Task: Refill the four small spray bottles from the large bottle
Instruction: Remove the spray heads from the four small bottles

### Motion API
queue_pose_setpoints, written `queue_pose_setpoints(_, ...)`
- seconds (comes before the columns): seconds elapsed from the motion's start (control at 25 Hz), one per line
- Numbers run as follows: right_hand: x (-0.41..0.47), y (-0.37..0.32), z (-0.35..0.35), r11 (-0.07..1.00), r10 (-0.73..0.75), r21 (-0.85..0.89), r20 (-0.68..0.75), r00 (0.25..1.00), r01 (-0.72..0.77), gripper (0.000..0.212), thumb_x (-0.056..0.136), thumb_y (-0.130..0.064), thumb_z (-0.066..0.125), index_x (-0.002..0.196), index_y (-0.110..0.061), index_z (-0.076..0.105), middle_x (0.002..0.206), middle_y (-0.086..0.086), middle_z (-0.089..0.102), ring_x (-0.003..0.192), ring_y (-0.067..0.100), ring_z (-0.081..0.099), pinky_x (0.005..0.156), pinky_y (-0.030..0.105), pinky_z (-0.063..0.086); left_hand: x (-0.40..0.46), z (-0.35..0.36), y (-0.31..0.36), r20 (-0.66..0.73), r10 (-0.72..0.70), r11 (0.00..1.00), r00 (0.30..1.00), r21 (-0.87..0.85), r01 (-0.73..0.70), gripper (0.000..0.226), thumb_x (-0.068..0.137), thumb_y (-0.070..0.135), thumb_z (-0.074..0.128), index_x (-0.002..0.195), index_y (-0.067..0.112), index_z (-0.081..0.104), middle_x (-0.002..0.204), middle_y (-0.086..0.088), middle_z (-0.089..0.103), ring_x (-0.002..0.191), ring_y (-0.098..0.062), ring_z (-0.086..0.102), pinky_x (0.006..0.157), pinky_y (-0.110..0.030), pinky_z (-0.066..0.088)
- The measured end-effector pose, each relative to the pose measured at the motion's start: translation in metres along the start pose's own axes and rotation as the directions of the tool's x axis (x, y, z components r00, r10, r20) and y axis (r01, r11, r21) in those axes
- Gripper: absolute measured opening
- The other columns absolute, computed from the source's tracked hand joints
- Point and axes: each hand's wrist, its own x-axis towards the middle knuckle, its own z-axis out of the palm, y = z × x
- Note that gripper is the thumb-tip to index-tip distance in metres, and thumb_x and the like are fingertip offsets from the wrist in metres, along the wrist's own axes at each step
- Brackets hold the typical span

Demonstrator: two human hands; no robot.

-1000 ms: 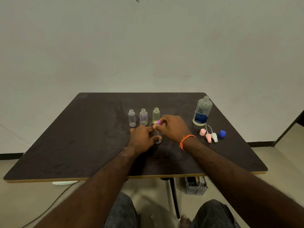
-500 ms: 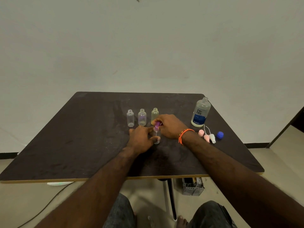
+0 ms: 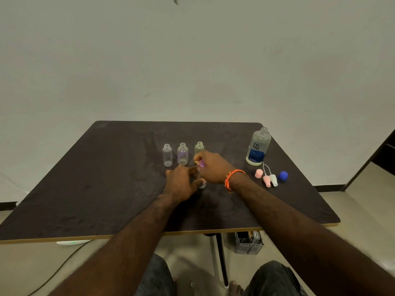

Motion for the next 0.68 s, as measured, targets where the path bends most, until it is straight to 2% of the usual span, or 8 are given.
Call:
queue_pose_setpoints(0.08,0.0007,-0.002,-0.0017,1.0,0.026,0.01,-0.057,0.998,-0.026,0.054,0.085,-0.029,0.068,0.134,-0.013,0.052,0.128,0.01,0.062,0.116,0.03,0.059,0.098,0.042,0.05,-0.0003,-0.0005,-0.0002,-0.007,-0.006,1.0,1.0,-0.004,0.006,0.043,0.076,0.068,0.053,0.098,0.036,0.072,0.094,0.021,0.074,0.1,-0.006,0.067,0.099,-0.054,0.045)
queue_pose_setpoints(0.12,0.0005,-0.0017,-0.0025,0.999,0.052,-0.009,-0.099,0.994,-0.053,0.054,0.085,-0.035,0.069,0.13,-0.012,0.053,0.125,0.01,0.062,0.111,0.029,0.06,0.093,0.039,0.05,-0.0012,-0.0015,0.0021,-0.017,-0.016,1.0,1.0,0.001,0.016,0.036,0.08,0.064,0.06,0.097,0.035,0.073,0.093,0.02,0.074,0.099,-0.006,0.066,0.099,-0.051,0.044)
queue_pose_setpoints(0.2,-0.0009,0.0012,-0.0033,0.989,0.094,-0.101,-0.133,0.987,-0.108,0.037,0.09,-0.044,0.063,0.11,-0.014,0.056,0.111,0.01,0.066,0.092,0.027,0.06,0.075,0.035,0.046,-0.0035,-0.0025,0.0066,-0.038,-0.031,0.999,0.999,0.013,0.031,0.021,0.087,0.051,0.073,0.095,0.032,0.073,0.094,0.018,0.074,0.1,-0.006,0.066,0.097,-0.046,0.041)
queue_pose_setpoints(0.28,-0.0035,0.0039,-0.0022,0.987,0.092,-0.122,-0.124,0.988,-0.107,0.027,0.096,-0.043,0.055,0.098,-0.016,0.052,0.104,0.011,0.067,0.085,0.026,0.058,0.07,0.033,0.039,-0.0049,-0.0033,0.0086,-0.047,-0.028,0.999,0.999,0.015,0.028,0.017,0.088,0.046,0.076,0.095,0.031,0.073,0.094,0.018,0.073,0.1,-0.006,0.066,0.098,-0.046,0.039)
queue_pose_setpoints(0.36,-0.004,0.0046,0.0006,0.995,0.056,-0.079,-0.097,0.994,-0.064,0.021,0.097,-0.032,0.052,0.105,-0.013,0.054,0.109,0.013,0.066,0.093,0.03,0.061,0.073,0.035,0.042,-0.0059,-0.0031,0.0087,-0.031,-0.032,0.999,0.999,0.01,0.032,0.021,0.087,0.049,0.074,0.098,0.031,0.074,0.094,0.017,0.074,0.101,-0.008,0.066,0.1,-0.047,0.038)
queue_pose_setpoints(0.48,-0.0006,-0.0002,-0.0017,0.997,-0.024,-0.076,0.018,1.0,0.025,0.023,0.091,-0.019,0.056,0.113,-0.014,0.063,0.113,0.008,0.064,0.104,0.028,0.062,0.089,0.04,0.051,-0.0055,-0.0041,0.0074,-0.001,-0.022,1.0,1.0,0.015,0.022,0.042,0.077,0.063,0.054,0.101,0.034,0.074,0.095,0.017,0.074,0.104,-0.012,0.066,0.099,-0.051,0.042)
queue_pose_setpoints(0.56,-0.0009,-0.0028,-0.0052,0.993,-0.054,-0.106,0.047,0.997,0.059,0.035,0.089,-0.021,0.062,0.124,-0.018,0.062,0.119,0.008,0.064,0.108,0.026,0.062,0.093,0.039,0.052,-0.0045,-0.0023,0.0045,-0.009,-0.015,1.0,1.0,0.019,0.015,0.037,0.077,0.062,0.054,0.095,0.035,0.073,0.092,0.018,0.073,0.102,-0.01,0.065,0.098,-0.051,0.043)
queue_pose_setpoints(0.68,-0.0018,0.0038,-0.0082,0.992,-0.018,-0.128,-0.064,0.998,0.01,0.045,0.09,-0.037,0.062,0.129,-0.015,0.055,0.115,0.008,0.065,0.103,0.027,0.062,0.087,0.039,0.052,-0.0062,-0.0022,0.0078,-0.036,-0.025,1.0,0.999,0.016,0.026,0.018,0.087,0.049,0.071,0.093,0.032,0.073,0.091,0.018,0.073,0.103,-0.009,0.064,0.098,-0.047,0.038)
